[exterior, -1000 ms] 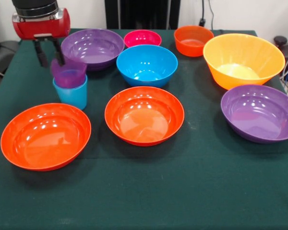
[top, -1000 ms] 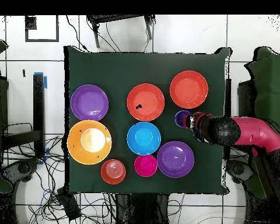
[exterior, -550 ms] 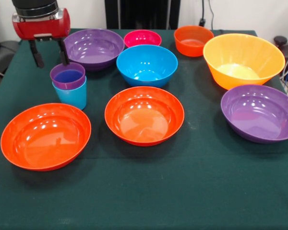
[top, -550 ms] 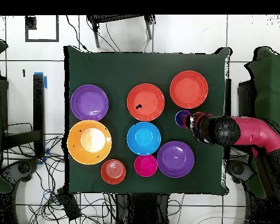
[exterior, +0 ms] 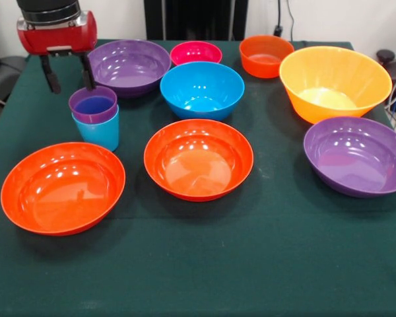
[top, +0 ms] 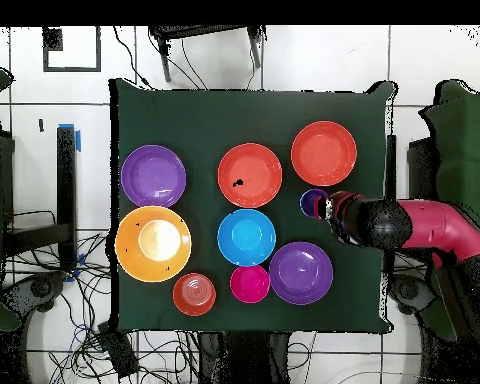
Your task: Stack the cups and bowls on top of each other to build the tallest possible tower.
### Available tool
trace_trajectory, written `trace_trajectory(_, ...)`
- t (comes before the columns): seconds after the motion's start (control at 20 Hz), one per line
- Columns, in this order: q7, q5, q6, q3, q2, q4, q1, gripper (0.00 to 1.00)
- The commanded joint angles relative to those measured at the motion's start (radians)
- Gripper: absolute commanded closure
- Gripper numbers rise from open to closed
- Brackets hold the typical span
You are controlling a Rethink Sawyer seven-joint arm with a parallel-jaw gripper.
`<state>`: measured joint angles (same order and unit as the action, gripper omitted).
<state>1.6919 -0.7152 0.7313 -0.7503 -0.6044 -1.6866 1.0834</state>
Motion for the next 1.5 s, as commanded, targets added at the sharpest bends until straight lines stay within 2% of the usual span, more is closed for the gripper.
trace_trajectory(0.05,-0.249,0.018,0.099,-0.056,-0.088,-0.033,-0.011,0.0)
trace_trajectory(0.35,-0.214,0.083,0.127,-0.078,-0.241,-0.118,0.003,0.0)
trace_trajectory(0.75,-0.107,0.152,0.069,-0.081,-0.389,-0.26,0.001,0.0)
trace_trajectory(0.95,-0.029,0.163,0.004,-0.063,-0.42,-0.336,-0.021,0.0)
trace_trajectory(1.5,0.164,0.153,-0.173,0.027,-0.434,-0.468,-0.115,0.0)
